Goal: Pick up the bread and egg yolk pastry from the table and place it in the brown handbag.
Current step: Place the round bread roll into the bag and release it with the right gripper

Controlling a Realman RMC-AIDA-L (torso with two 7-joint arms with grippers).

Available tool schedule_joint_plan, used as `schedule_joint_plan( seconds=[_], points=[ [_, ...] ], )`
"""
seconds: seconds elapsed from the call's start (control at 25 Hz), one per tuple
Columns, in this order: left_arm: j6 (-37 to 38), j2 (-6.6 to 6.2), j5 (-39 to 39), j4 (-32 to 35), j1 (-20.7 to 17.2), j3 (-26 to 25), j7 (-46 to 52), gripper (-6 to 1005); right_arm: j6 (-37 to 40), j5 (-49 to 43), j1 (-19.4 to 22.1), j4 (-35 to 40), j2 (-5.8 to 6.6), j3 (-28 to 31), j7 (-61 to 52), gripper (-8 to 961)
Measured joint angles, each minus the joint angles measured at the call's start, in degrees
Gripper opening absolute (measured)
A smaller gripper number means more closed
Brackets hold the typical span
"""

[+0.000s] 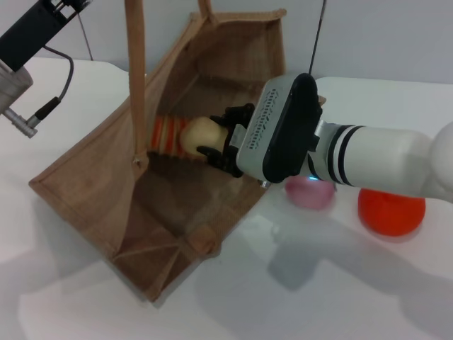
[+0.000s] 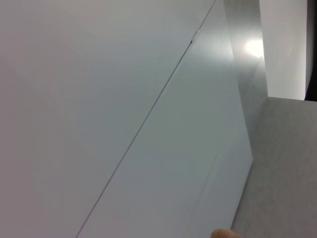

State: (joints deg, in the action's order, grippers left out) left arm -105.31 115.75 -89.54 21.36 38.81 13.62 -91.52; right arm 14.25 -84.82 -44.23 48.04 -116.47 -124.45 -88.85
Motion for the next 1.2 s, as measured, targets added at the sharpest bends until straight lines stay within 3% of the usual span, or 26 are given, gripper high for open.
schedule_joint_plan(
  seconds=[0.4, 0.6, 0.84, 1.0, 1.2],
  points=[
    [0.8, -0.09, -0.1, -0.3, -1.6, -3.0, -2.3, 232, 1.0, 1.3, 1.9, 3.8, 0.28, -0.2, -0.1, 576],
    [2.9, -0.15, -0.2, -0.4, -3.2, -4.8, -2.8, 234, 3.5, 1.5, 3.3, 6.0, 0.45, 0.3, 0.0, 781],
    [6.9, -0.18, -0.2, -0.3, -4.1, -5.1, -2.9, 236, 3.8, 1.2, 7.9, 11.2, 1.09, 2.6, 0.1, 888],
    [9.7, -0.21, -0.2, -0.2, -4.6, -5.6, -2.9, 237, 6.3, 1.2, 13.6, 15.9, 1.43, 8.0, 2.3, 888],
    [12.4, -0.23, -0.2, -0.4, -4.8, -5.7, -3.2, 239, 15.3, 2.6, 19.5, 18.9, 0.93, 20.0, 5.8, 889]
  ],
)
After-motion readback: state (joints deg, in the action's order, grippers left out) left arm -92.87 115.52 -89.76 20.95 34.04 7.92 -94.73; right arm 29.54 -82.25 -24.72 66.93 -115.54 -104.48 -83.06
